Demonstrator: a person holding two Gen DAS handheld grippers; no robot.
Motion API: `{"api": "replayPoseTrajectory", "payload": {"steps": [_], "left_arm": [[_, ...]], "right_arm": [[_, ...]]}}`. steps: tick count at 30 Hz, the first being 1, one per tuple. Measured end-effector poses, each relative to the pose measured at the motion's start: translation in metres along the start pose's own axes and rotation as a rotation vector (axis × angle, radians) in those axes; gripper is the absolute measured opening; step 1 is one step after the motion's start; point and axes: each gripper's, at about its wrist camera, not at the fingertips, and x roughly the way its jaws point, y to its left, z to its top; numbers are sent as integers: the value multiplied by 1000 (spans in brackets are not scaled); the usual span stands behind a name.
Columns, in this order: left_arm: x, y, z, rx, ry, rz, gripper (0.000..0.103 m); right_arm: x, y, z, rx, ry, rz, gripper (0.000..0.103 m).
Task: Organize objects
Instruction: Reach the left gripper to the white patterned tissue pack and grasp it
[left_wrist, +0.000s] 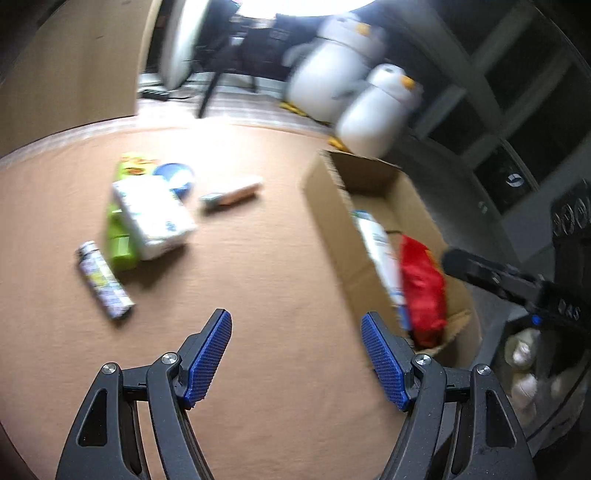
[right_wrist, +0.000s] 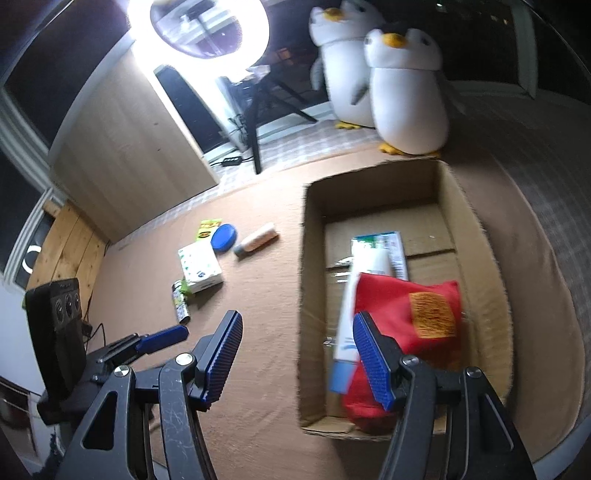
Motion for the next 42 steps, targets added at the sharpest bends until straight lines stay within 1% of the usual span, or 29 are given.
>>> {"api": "replayPoseTrajectory", "payload": {"steps": [2, 4, 10, 13, 15, 17, 20, 23, 24, 26, 29, 34, 36, 39, 42], "left_arm": [[-2, 18, 7, -33, -6, 36, 76], [-7, 32, 15, -61, -19, 53, 76], [-12, 66, 52, -107, -68, 110, 76], [-3, 82, 73, -139, -89, 129, 76], [7, 88, 83, -152, -89, 145, 76], [19, 95, 92, -161, -78, 161, 76], [36, 102, 104, -169, -64, 207, 75], [47, 110, 114, -179, -55, 210, 75], [50, 111, 116, -177, -50, 211, 73], [58, 114, 120, -163, -28, 218, 57], [65, 114, 122, -141, -14, 221, 46], [70, 105, 117, -82, 7, 228, 37], [73, 96, 112, -30, 18, 239, 37], [77, 85, 104, 21, 35, 246, 37], [80, 74, 94, 64, 42, 233, 37]], "right_arm": [[5, 9, -2, -12, 1, 6, 59], [7, 16, -4, -19, -2, 12, 59], [11, 33, -12, -49, -53, 22, 59], [13, 36, -16, -41, -48, 38, 59], [15, 39, -18, -43, -37, 38, 59], [16, 42, -22, -56, -21, 38, 59], [17, 44, -27, -57, -2, 32, 59], [18, 40, -33, -40, 20, 32, 59], [18, 38, -34, -37, 25, 29, 59], [19, 32, -38, -25, 35, 20, 59], [17, 24, -40, -5, 40, 10, 59], [17, 17, -39, 22, 41, 10, 59], [18, 17, -39, 34, 44, 20, 59], [20, 20, -38, 35, 49, 27, 59], [22, 25, -37, 32, 54, 34, 59]]}}
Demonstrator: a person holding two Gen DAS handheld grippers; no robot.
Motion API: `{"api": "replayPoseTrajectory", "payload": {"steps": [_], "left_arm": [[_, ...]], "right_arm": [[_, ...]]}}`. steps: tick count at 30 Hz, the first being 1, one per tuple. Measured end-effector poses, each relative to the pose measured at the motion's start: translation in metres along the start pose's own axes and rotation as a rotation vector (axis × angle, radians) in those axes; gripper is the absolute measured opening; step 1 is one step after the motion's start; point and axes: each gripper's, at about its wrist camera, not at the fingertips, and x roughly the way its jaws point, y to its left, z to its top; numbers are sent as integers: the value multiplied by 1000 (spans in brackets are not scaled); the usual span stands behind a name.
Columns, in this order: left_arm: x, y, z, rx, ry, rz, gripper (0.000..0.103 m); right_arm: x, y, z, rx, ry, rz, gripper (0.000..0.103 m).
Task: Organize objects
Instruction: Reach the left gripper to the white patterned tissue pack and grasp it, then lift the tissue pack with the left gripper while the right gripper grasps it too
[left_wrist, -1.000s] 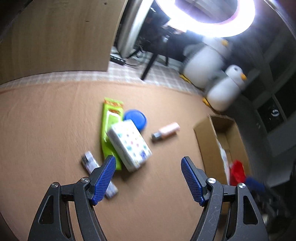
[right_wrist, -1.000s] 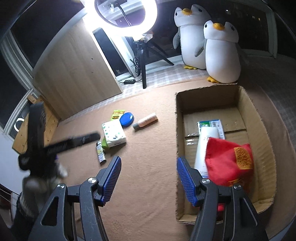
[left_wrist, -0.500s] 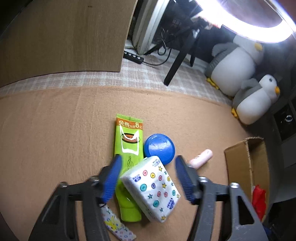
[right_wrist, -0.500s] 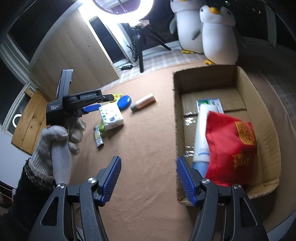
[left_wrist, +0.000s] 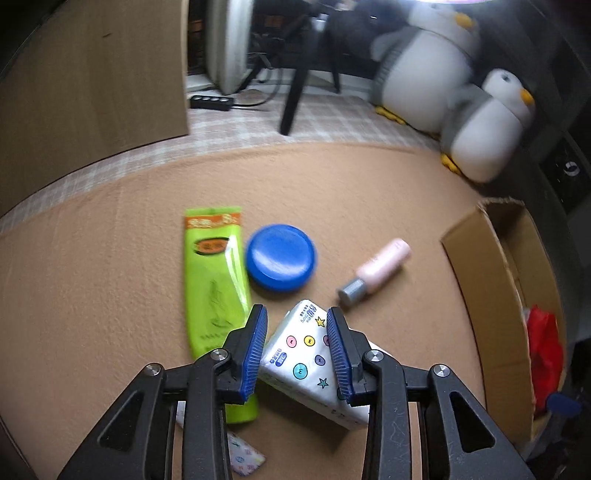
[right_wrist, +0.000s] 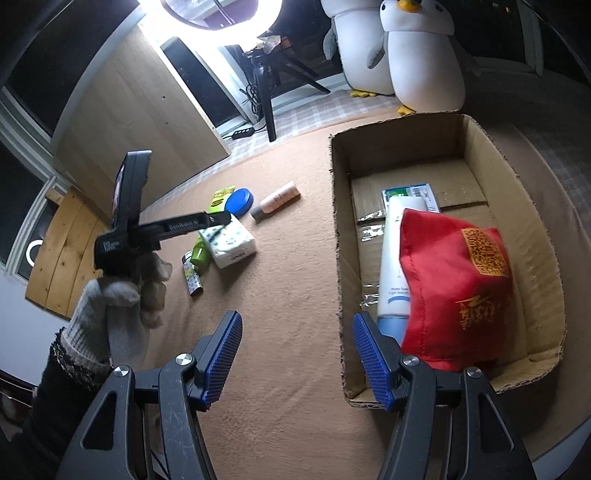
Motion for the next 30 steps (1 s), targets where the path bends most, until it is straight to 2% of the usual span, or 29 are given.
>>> {"api": "replayPoseTrajectory", "payload": {"steps": [13, 21, 23, 24, 30], "left_arm": [[-13, -39, -41, 137, 29, -82, 37], [-19, -71, -68, 256, 33, -139, 38], [-25, -73, -72, 239, 39, -121, 62], [-29, -71, -74, 225, 30, -121, 66], [-58, -42, -98, 61, 6, -184, 67]], "right_arm": [[1, 4, 1, -3, 16, 23, 59], [-1, 6, 4, -3, 24, 48, 59], [0, 6, 5, -6, 39, 59, 59], [1, 7, 6, -8, 46, 67, 59], [13, 22, 16, -96, 72, 75, 59]]}}
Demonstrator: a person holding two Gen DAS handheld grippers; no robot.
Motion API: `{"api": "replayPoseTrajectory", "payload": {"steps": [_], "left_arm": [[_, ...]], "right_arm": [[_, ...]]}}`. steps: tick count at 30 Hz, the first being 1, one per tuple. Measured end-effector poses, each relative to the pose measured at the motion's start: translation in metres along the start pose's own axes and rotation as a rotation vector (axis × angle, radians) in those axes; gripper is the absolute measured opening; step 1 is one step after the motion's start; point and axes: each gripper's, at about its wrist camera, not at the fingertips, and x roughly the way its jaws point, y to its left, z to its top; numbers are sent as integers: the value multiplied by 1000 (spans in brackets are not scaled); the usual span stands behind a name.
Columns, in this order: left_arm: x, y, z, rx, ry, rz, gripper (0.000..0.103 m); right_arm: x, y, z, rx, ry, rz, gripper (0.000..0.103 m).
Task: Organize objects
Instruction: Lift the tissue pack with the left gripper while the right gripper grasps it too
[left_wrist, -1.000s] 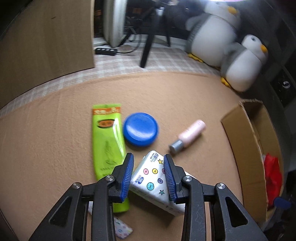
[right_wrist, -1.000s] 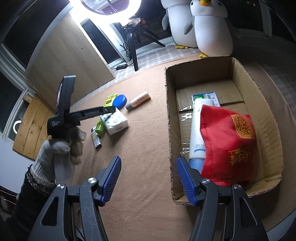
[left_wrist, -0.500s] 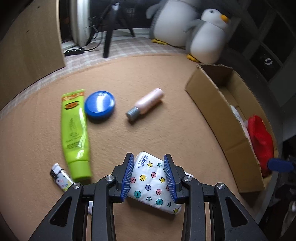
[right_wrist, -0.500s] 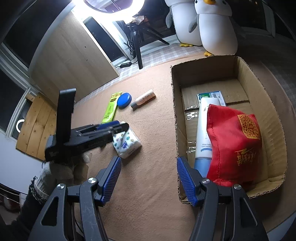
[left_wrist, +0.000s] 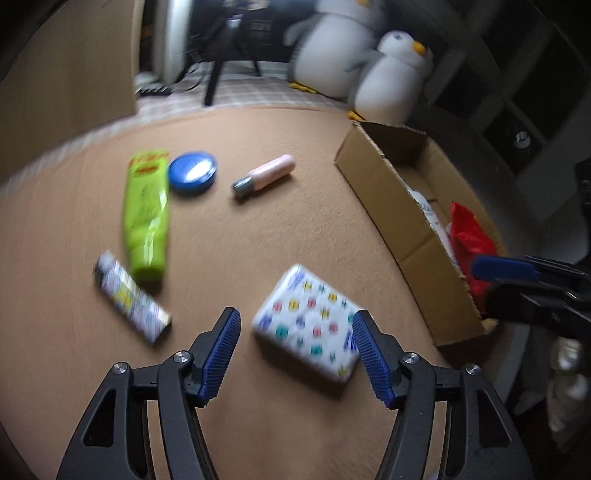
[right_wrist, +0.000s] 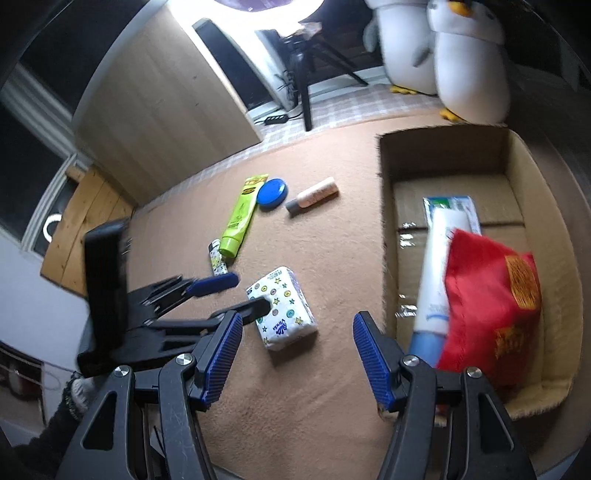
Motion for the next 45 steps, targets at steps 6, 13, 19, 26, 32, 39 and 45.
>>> {"api": "replayPoseTrajectory", "payload": {"steps": [6, 13, 19, 26, 32, 39, 45], "left_arm": [[-2, 11, -31, -122, 12, -88, 67], [4, 10, -38, -175, -1, -106, 67], [13, 12, -36, -205, 5, -125, 66], [19, 11, -33, -211, 13, -141, 53], [23, 8, -32, -201, 16, -141, 45], [17, 4, -28, -180, 3, -125, 45], [5, -12, -12, -134, -38, -110, 45]], "right_arm": [[33, 20, 14, -100, 93, 4, 59], [75, 37, 23, -149, 183, -13, 57], [97, 36, 21, -148, 244, -37, 55], [109, 28, 16, -124, 258, -55, 48], [113, 26, 12, -101, 259, -30, 43], [106, 24, 10, -85, 243, -10, 40], [87, 25, 17, -88, 195, -5, 40]]}}
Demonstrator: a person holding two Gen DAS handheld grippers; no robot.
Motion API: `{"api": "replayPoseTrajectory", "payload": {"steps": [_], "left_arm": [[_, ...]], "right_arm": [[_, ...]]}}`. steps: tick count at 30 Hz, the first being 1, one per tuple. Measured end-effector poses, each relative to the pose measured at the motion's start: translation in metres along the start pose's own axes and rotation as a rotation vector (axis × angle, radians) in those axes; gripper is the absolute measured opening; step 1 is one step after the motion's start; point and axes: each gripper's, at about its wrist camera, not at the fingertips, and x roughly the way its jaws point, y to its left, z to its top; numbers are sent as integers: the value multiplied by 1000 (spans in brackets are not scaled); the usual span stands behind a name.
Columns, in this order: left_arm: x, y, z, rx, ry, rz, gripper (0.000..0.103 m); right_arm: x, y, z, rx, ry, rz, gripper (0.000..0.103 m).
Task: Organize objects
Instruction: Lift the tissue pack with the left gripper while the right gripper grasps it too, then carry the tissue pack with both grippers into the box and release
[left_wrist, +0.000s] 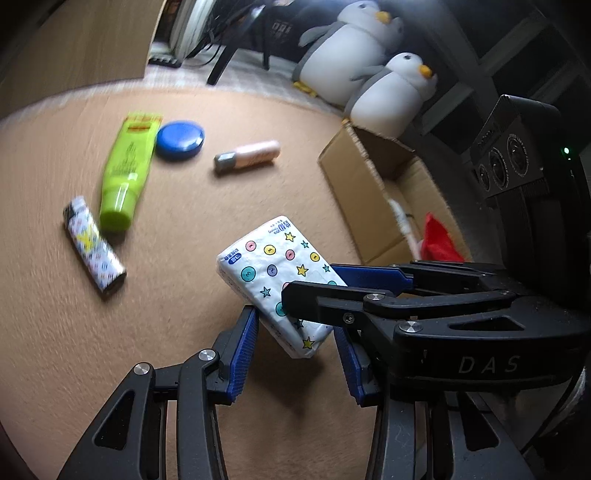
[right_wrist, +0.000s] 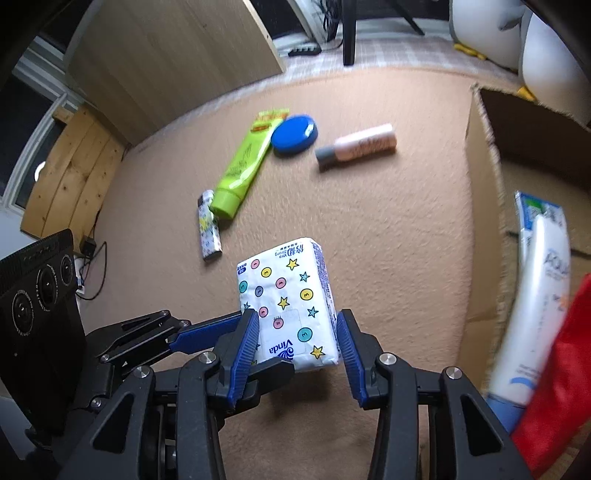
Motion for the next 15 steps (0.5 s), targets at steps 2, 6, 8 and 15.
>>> {"api": "replayPoseTrajectory", "payload": {"steps": [2, 6, 8, 15], "left_arm": [[-3, -9, 7, 21, -12, 0, 45], [-7, -32, 24, 69, -39, -4, 45], [-7, -45, 33, 91, -49, -9, 45], [6, -90, 58, 161, -64, -37, 45]], "right_arm": [[-11, -1, 1, 4, -27, -3, 40], [-35, -6, 6, 5, -81, -17, 40], [-47, -8, 10, 12, -110, -23, 40], [-85, -35, 16, 46, -183, -48, 40]]}}
